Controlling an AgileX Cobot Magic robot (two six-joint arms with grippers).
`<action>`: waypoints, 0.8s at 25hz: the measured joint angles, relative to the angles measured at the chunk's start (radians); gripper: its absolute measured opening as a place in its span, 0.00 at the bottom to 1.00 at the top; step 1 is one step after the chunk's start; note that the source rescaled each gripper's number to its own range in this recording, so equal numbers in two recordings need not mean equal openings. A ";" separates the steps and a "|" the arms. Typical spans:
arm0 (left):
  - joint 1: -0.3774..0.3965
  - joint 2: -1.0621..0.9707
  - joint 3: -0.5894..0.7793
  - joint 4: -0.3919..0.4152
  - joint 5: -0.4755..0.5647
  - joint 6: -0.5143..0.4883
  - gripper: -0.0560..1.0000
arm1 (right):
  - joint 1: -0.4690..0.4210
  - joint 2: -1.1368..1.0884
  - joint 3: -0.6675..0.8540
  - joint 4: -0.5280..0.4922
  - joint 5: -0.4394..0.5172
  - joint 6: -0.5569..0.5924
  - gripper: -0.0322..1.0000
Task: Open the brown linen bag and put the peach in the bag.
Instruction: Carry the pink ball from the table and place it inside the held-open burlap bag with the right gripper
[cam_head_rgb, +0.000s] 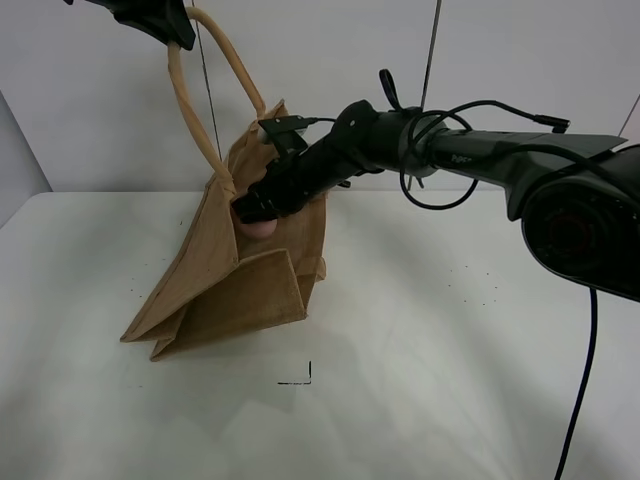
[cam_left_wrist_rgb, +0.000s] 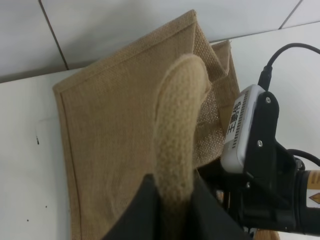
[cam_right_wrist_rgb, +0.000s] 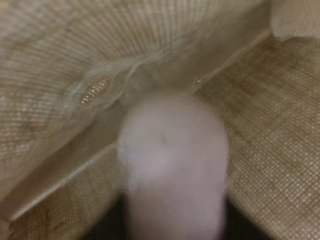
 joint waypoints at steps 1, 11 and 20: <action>0.000 0.000 0.000 0.000 0.000 0.000 0.05 | 0.000 0.001 0.000 -0.007 0.004 -0.001 0.71; 0.000 0.000 0.000 -0.002 0.000 0.000 0.05 | 0.000 0.001 -0.153 -0.312 0.256 0.283 1.00; 0.000 -0.001 0.000 -0.002 0.000 0.000 0.05 | -0.025 0.001 -0.288 -0.604 0.526 0.556 1.00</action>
